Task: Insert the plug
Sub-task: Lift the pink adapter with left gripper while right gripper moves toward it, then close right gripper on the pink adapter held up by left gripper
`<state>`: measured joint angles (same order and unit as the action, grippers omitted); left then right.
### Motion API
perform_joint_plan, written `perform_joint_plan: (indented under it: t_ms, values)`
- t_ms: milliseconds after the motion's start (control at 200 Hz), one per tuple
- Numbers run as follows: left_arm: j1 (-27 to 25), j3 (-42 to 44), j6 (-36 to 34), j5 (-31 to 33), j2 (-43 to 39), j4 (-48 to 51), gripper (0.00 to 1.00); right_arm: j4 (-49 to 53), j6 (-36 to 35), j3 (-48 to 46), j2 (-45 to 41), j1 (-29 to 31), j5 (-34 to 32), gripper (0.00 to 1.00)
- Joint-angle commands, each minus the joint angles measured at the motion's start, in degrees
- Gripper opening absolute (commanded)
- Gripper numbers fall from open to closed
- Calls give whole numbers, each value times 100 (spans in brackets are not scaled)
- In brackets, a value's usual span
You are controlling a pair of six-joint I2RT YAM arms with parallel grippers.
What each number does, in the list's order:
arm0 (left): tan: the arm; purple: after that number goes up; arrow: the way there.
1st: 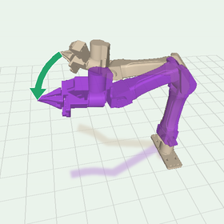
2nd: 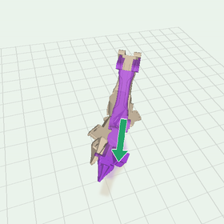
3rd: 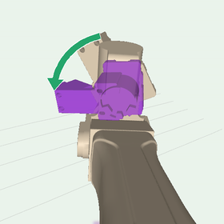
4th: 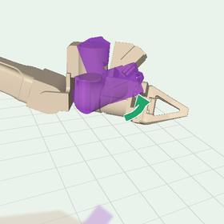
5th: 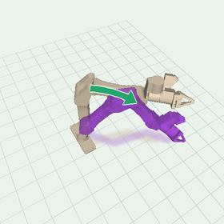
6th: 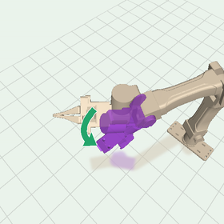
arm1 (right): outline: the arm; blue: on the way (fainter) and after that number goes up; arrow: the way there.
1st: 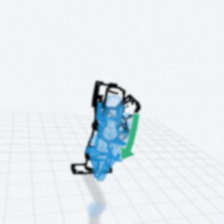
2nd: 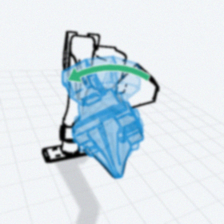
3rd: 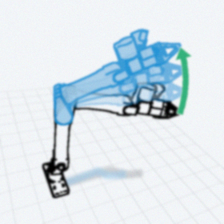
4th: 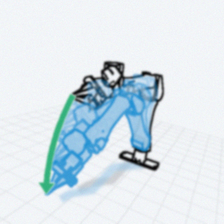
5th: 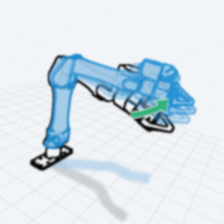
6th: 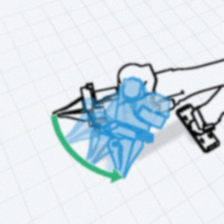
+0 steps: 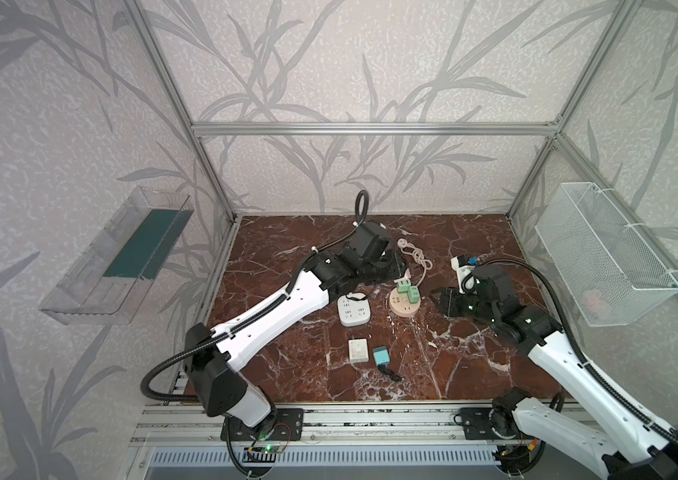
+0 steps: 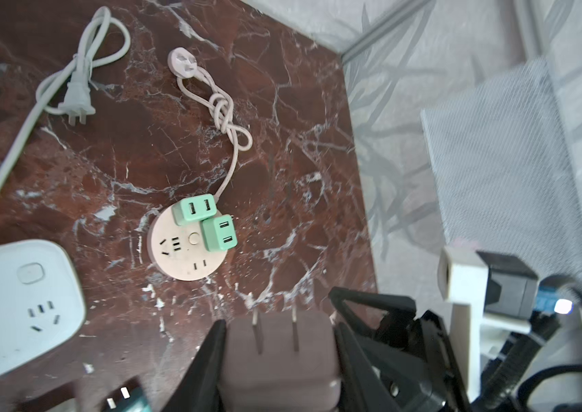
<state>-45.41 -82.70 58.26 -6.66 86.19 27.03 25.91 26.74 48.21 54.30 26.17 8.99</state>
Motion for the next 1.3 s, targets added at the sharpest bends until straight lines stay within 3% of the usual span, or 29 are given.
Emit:
perform_joint_plan:
  t_ms: [0,80,175,465,675,825,1055,1295]
  values:
    - [294,908,2030,116,-321,-1379,0,-844,-41,-47,-77,18,410,53]
    - [354,1712,2981,226,-685,-2650,0,-1583,-20,-330,-141,130,436,53]
    - [357,2159,3618,404,-922,-3219,0,-2759,-69,-815,-257,439,209,52]
    - [357,2766,4737,821,-1360,-4417,0,-5617,-275,-1643,12,1379,-1025,51]
    - [355,2800,4900,337,-1138,-5208,0,-7305,-496,-1753,572,1580,-956,51]
    - [357,2812,4910,61,-1019,-5486,0,-7334,-913,-1594,680,1754,-1053,51]
    - [356,2754,4854,-239,-929,-5686,0,-6510,-1909,-1243,568,2006,-1692,47]
    - [350,2636,4742,-541,-776,-5807,0,-6299,-2359,-1081,541,2003,-1947,47]
